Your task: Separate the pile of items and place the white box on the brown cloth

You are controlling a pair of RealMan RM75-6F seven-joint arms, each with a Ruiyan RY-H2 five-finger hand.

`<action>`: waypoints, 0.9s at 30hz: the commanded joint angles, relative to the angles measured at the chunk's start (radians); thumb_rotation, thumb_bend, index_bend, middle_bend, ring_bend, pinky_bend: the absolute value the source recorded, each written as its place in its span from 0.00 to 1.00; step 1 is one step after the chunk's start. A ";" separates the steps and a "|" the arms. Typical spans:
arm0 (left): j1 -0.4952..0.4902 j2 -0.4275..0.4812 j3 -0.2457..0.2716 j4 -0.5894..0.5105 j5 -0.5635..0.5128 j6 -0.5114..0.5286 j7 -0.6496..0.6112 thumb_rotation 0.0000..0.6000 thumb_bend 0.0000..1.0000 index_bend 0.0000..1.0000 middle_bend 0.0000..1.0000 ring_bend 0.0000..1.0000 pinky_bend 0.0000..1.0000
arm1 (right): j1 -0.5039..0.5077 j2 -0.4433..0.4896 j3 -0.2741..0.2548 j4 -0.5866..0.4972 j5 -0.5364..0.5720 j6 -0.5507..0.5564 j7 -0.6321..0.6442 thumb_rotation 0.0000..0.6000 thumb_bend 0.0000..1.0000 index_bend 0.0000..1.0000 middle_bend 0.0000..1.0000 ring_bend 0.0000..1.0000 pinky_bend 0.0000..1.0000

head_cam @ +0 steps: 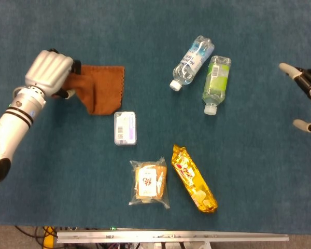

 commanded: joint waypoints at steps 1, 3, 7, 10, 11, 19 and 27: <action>-0.015 -0.005 0.003 -0.004 -0.039 -0.044 0.025 1.00 0.27 0.32 0.39 0.30 0.27 | -0.002 0.002 -0.001 -0.002 -0.001 0.001 0.000 1.00 0.00 0.04 0.27 0.30 0.45; -0.019 -0.002 -0.001 -0.019 -0.066 -0.055 0.037 1.00 0.27 0.13 0.21 0.14 0.20 | -0.005 0.003 -0.001 -0.003 -0.003 0.004 0.001 1.00 0.00 0.04 0.27 0.30 0.45; -0.015 0.018 -0.010 -0.054 -0.096 -0.041 0.050 1.00 0.27 0.00 0.02 0.00 0.11 | -0.008 0.006 -0.001 -0.002 -0.005 0.004 0.003 1.00 0.00 0.04 0.27 0.30 0.45; -0.007 0.052 -0.011 -0.094 -0.103 -0.034 0.049 1.00 0.27 0.00 0.00 0.00 0.09 | -0.009 0.006 0.000 0.001 -0.008 0.005 0.008 1.00 0.00 0.04 0.27 0.30 0.45; -0.004 0.070 -0.008 -0.114 -0.100 -0.032 0.048 1.00 0.27 0.00 0.00 0.00 0.09 | -0.009 0.005 0.001 0.002 -0.009 0.006 0.011 1.00 0.00 0.04 0.27 0.30 0.45; 0.030 0.171 0.032 -0.237 0.071 0.003 -0.026 1.00 0.27 0.01 0.01 0.00 0.09 | -0.001 -0.007 0.004 0.010 -0.013 -0.008 0.011 1.00 0.00 0.04 0.27 0.30 0.45; 0.053 0.186 0.107 -0.290 0.338 0.086 -0.118 1.00 0.27 0.14 0.06 0.00 0.09 | 0.008 -0.018 0.010 0.011 0.001 -0.026 0.001 1.00 0.00 0.04 0.27 0.30 0.45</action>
